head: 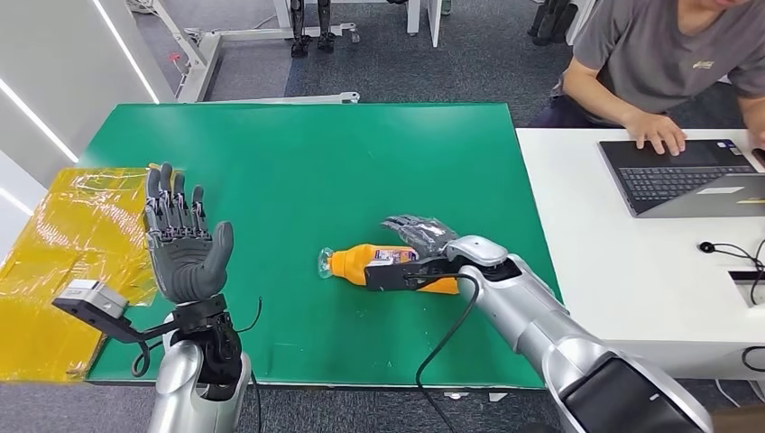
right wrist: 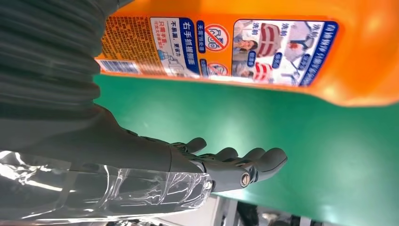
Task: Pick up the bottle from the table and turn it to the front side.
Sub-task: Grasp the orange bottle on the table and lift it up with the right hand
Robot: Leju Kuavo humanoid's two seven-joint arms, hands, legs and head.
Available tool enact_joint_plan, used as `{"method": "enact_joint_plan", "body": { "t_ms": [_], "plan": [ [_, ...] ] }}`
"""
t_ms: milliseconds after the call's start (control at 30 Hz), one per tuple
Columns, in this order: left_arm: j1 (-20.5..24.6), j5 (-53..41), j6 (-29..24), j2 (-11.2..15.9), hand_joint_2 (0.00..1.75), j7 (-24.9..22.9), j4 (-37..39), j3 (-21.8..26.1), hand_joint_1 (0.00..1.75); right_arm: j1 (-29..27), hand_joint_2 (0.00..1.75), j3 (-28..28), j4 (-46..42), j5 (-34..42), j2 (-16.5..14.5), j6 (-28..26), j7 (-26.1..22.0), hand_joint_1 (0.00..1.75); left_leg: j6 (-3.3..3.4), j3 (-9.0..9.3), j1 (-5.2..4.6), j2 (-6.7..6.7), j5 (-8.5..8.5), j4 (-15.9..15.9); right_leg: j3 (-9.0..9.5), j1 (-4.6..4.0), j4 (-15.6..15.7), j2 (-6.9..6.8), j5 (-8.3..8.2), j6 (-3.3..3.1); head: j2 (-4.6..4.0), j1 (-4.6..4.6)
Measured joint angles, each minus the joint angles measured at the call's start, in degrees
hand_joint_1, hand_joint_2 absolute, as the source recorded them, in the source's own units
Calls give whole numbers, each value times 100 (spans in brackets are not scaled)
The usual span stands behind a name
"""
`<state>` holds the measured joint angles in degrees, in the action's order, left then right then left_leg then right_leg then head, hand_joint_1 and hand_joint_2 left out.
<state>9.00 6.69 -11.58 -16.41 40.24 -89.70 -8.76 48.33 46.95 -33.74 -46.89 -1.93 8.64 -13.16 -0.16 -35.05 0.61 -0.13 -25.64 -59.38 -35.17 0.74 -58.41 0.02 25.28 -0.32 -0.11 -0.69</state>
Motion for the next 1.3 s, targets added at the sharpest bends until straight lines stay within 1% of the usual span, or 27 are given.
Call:
{"method": "enact_joint_plan", "body": {
  "t_ms": [167, 400, 600, 633, 700, 733, 767, 833, 1100, 1233, 1300],
  "plan": [
    [1, 26, -36, 0, 175, -1, 9, -1, 0, 55, 175, 162, 107, -52, 112, 201, 25, 0, 0, 0, 0, 0, 0, -1, 0, 0, 0, 0, 0, 0, 0, -1],
    [12, 103, -135, 0, 175, -1, 54, -19, 0, 68, 175, 410, 208, -143, 356, 532, 266, 0, 0, 0, -1, 0, 0, -2, 0, 1, 1, 1, -1, 1, 0, 1],
    [26, 169, -255, 0, 175, -1, 77, -97, 0, 68, 175, 597, 255, -175, 504, 593, 507, 0, 0, 1, -1, 0, 0, -2, 0, 1, 1, 2, -1, 1, 0, -1],
    [26, 176, -262, 0, 175, -1, 81, -102, 0, 69, 175, 618, 261, -175, 522, 590, 530, 7, 0, 1, 0, 1, 0, -2, 0, 0, 1, 2, -1, 1, 0, -1],
    [26, 185, -274, 0, 175, -1, 93, -109, 0, 72, 175, 646, 270, -174, 550, 582, 566, 52, 0, 2, 0, 1, 0, -2, 0, 0, 1, 2, -1, 1, 0, -1],
    [27, 189, -279, 0, 175, -1, 99, -114, 0, 72, 175, 655, 272, -173, 561, 568, 578, 96, 0, 2, 0, 1, 0, -2, 0, 0, 1, 2, -1, 1, 0, -1],
    [27, 194, -284, 0, 175, -1, 104, -119, 0, 71, 175, 664, 272, -173, 569, 539, 588, 133, 0, 2, 0, 1, 0, -2, 0, 0, 1, 2, -1, 1, 0, -1],
    [27, 202, -290, 0, 175, -1, 113, -136, 0, 68, 175, 681, 272, -174, 583, 445, 594, 175, 0, 2, 0, 2, 0, -2, 1, 0, 1, 2, -1, 1, 0, -1],
    [26, 207, -294, 3, 175, -1, 118, -195, 0, -11, 175, 717, 241, -23, 604, -181, 596, 175, 0, 0, -1, 1, 0, -2, 1, 1, 0, 2, -2, 2, 0, 1],
    [25, 196, -290, 4, 175, -1, 116, -195, 0, -132, 175, 606, 146, 240, 573, -652, 565, 175, 0, -1, 0, -1, 0, -2, 0, 0, 0, 1, -2, 2, 0, -1],
    [24, 180, -282, 4, 175, -1, 116, -195, 0, -220, 175, 485, 80, 443, 529, -985, 481, 175, 0, -2, 0, 0, -1, -1, 0, 0, -1, 2, -1, 2, 0, 0]
  ]
}}
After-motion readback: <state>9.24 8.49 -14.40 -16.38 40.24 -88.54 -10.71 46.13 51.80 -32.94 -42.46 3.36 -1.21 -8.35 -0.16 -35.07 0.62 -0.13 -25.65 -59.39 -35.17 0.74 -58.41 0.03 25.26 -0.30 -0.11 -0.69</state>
